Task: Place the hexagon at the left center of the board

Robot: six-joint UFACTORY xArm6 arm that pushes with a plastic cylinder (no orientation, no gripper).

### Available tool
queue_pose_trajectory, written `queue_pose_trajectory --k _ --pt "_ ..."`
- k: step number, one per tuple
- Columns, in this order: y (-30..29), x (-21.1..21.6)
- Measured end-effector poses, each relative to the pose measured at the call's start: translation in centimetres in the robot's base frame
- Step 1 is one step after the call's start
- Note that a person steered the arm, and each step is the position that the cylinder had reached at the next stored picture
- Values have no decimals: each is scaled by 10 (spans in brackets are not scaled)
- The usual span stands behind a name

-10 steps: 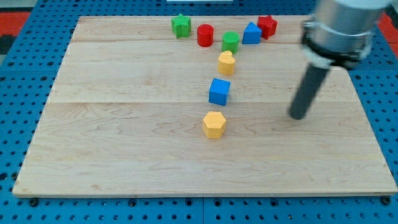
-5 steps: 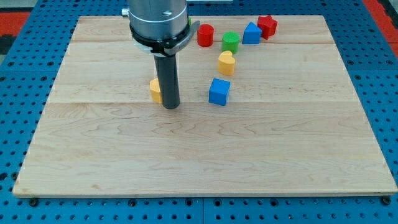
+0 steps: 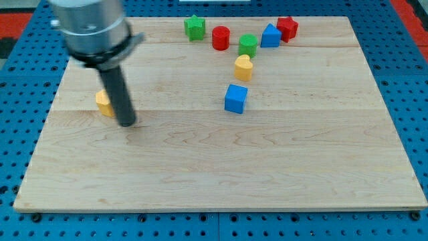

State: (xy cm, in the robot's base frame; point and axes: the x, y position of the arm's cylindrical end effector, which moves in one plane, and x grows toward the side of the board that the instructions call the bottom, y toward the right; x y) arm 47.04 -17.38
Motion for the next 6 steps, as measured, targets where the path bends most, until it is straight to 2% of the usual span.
queue_pose_trajectory --k 1,3,4,6 --pt "-17 -31" --pt "53 -55" --pt "21 -71" --pt "12 -53"
